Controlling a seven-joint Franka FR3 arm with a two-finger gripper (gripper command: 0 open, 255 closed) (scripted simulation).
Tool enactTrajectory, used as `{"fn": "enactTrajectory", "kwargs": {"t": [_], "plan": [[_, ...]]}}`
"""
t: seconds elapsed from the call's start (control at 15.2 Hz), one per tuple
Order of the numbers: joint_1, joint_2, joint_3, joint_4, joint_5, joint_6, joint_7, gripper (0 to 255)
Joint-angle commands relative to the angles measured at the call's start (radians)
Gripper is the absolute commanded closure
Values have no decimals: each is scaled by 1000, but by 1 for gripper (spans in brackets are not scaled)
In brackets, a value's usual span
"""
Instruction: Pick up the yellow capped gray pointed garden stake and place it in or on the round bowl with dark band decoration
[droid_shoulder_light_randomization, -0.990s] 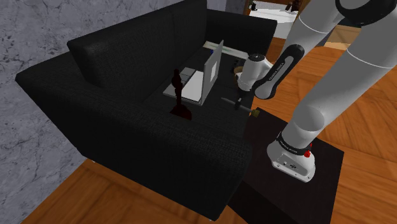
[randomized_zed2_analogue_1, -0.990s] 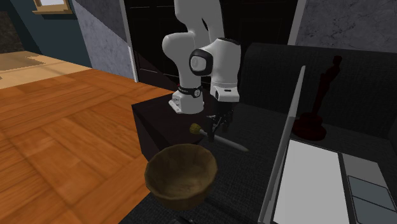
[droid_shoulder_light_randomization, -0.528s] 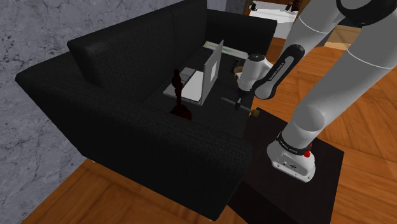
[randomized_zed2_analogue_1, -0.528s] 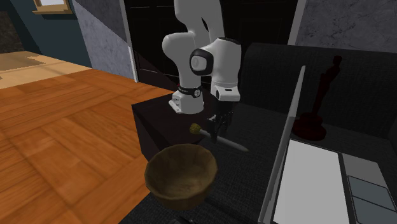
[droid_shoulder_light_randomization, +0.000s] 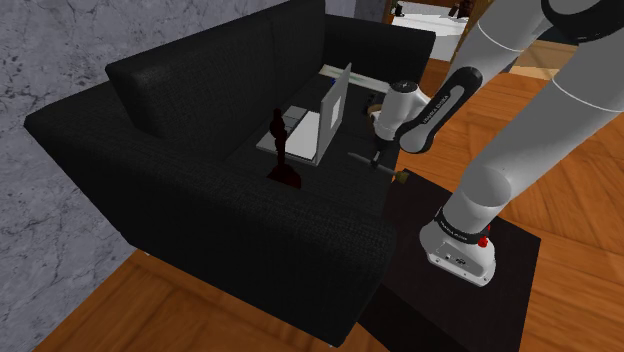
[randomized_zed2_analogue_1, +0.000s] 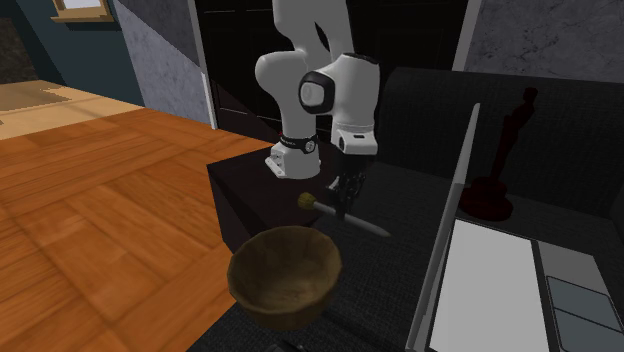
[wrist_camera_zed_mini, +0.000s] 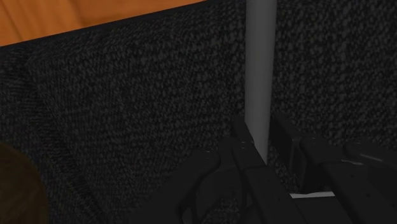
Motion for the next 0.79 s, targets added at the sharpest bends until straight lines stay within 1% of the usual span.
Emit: {"fn": "enactTrajectory", "kwargs": {"t": [0.0,0.26,0.73], "plan": [[14,-44,-7,-5,36,-39,-31,255],[40,-136,-18,-9,88,-128,-76,255],[69,-281,-25,1,143,-283,-125,255]]}}
